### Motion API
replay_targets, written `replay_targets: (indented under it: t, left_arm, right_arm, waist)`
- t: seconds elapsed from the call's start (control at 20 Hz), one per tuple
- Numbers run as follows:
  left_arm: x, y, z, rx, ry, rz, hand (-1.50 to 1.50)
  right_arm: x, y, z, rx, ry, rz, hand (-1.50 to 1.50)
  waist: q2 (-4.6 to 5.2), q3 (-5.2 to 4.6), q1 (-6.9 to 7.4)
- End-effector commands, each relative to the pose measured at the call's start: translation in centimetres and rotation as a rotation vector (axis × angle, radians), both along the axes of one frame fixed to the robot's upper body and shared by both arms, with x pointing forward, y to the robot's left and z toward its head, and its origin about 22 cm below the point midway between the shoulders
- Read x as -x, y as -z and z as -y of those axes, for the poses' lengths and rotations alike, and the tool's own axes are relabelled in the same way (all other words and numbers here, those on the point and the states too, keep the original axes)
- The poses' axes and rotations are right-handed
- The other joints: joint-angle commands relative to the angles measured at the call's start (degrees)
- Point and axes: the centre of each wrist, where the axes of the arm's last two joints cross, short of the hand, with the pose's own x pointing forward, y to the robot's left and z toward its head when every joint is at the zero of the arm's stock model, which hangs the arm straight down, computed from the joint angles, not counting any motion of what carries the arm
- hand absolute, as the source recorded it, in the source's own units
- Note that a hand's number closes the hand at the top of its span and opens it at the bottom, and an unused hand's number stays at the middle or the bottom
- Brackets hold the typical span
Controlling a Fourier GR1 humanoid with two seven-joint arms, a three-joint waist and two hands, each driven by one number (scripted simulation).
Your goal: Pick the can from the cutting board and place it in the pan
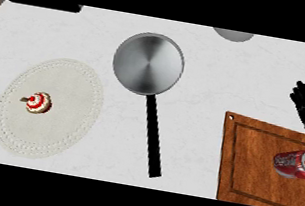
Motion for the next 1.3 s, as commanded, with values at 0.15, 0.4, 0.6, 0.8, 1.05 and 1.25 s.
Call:
replay_targets:
  t: [0.15,0.4,0.6,0.8,1.05,1.25]
  left_arm:
    - [0.0,1.1,4.0,0.034,0.186,-0.075,0.00]
    - [1.3,3.2,6.5,0.114,0.226,-0.142,0.00]
    - [1.7,1.7,8.4,0.116,0.284,-0.163,0.00]
    - [1.4,1.6,9.4,0.097,0.292,-0.151,0.00]
    - [1.1,1.1,9.2,0.114,0.308,-0.157,0.00]
    - [1.0,1.5,10.5,0.115,0.322,-0.165,0.00]
  right_arm:
    - [-0.7,-0.7,4.3,-0.277,0.323,-0.003,-1.50]
    - [3.2,1.5,10.7,-0.231,0.931,-0.172,-1.50]
    - [7.5,0.1,12.3,-0.125,0.999,-0.334,-1.50]
    - [9.2,-2.9,13.1,0.225,0.872,-0.466,-1.50]
    - [7.9,-9.6,13.5,0.338,0.711,-0.533,-1.50]
    - [6.3,-9.3,12.6,0.326,0.579,-0.608,-1.50]
  waist:
    - [-1.21,0.30,-0.38]
    - [-1.29,0.10,-4.41]
    - [-1.90,0.11,-2.13]
    - [-1.51,0.09,-1.27]
    - [-1.31,0.09,-0.38]
    - [-1.16,0.18,0.40]
